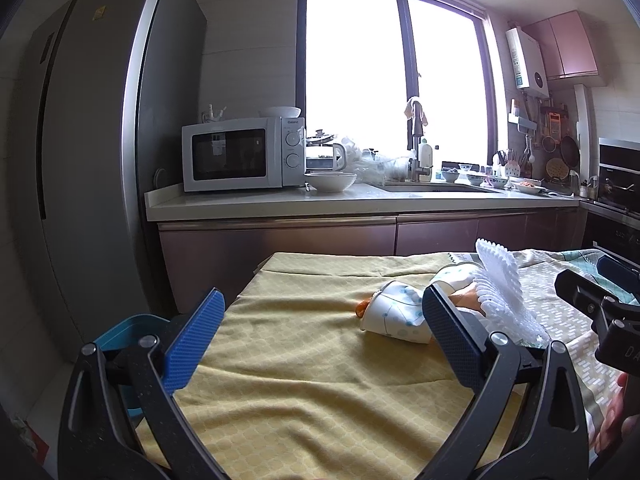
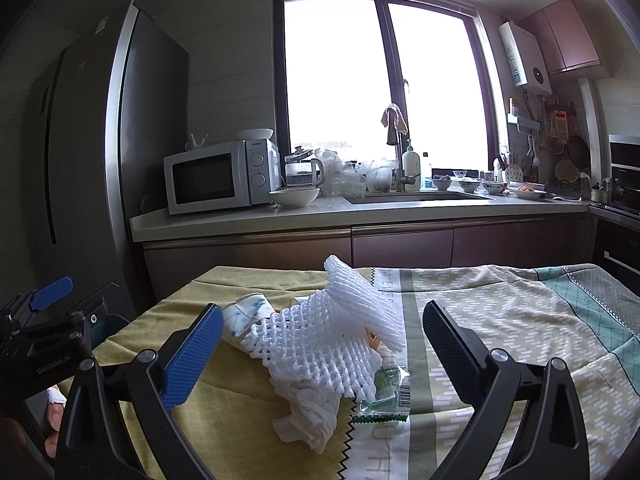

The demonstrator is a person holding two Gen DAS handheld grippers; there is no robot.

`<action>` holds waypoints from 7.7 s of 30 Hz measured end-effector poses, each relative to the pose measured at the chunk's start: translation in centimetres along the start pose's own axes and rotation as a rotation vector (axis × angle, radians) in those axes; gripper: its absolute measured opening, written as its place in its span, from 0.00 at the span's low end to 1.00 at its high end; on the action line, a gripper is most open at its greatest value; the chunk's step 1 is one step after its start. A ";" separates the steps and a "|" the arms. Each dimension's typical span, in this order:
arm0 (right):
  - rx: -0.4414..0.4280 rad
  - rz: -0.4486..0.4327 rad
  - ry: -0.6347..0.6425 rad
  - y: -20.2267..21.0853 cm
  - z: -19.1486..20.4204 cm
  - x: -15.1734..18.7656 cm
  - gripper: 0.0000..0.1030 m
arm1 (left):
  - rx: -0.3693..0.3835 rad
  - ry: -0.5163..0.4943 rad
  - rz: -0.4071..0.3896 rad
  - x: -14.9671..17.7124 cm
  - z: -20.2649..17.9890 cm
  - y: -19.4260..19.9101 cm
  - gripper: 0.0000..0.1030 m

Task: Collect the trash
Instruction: 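Move both tools toward the white foam nets on the table, then close the left tool on one white foam net while the right tool grasps another, then carry both held foam nets over the teal bin, then open both tools to drop the foam nets into the bin, then move both open tools back to the crumpled white tissues, then close the right tool on a white tissue while the left tool grasps another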

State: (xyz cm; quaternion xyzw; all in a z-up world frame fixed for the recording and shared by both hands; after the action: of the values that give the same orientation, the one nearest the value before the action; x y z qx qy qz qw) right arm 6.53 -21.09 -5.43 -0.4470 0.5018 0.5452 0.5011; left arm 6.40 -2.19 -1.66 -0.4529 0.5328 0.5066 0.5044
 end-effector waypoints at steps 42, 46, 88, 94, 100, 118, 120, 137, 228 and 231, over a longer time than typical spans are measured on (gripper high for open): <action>-0.010 0.150 -0.028 -4.8 -3.5 1.6 0.93 | 0.419 -0.001 0.135 1.1 -9.7 -2.4 0.94; -0.049 0.216 -0.039 -6.8 -3.9 2.2 0.83 | 0.485 0.008 0.189 2.0 -11.9 -4.1 0.82; -0.284 0.161 -0.048 -5.3 0.5 -4.3 0.11 | 0.551 0.194 0.185 -1.6 -2.9 -2.9 0.08; -0.433 0.190 -0.046 -5.5 6.7 -3.6 0.11 | 0.407 0.211 0.170 -1.8 3.9 -1.6 0.08; -0.587 0.239 -0.065 -6.8 13.2 -2.8 0.11 | 0.237 0.227 0.162 -1.3 11.5 -0.6 0.08; -0.859 0.432 -0.081 -11.9 30.2 2.0 0.11 | -0.136 0.297 0.249 5.4 28.9 -0.2 0.08; -0.868 0.458 -0.083 -12.2 31.3 2.9 0.11 | -0.150 0.305 0.272 6.5 29.6 -0.6 0.08; -0.826 0.655 0.007 -16.2 38.8 10.4 0.13 | -0.202 0.338 0.437 14.3 30.4 -4.7 0.10; -0.289 0.323 -0.252 -6.2 -2.4 2.6 0.05 | 0.750 0.084 0.561 10.9 -16.8 -5.6 0.51; -0.287 0.320 -0.263 -6.2 -2.7 2.6 0.05 | 0.745 0.087 0.603 11.8 -17.6 -6.2 0.49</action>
State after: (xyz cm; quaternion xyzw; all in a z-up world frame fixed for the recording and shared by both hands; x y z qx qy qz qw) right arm 12.41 -23.56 -8.93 -0.3539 0.4141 0.7367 0.4007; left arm 10.23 -19.87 -14.28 -0.0874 0.8062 0.3858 0.4400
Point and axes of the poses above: each gripper's, at about its wrist camera, not at the fingertips, and y roughly against the way its jaws point, z to its left, x to its underside, the point moved 9 cm from there along -y, roughly the way its jaws point, and after that the axes turned 9 degrees about -z, right-handed, at the moved point
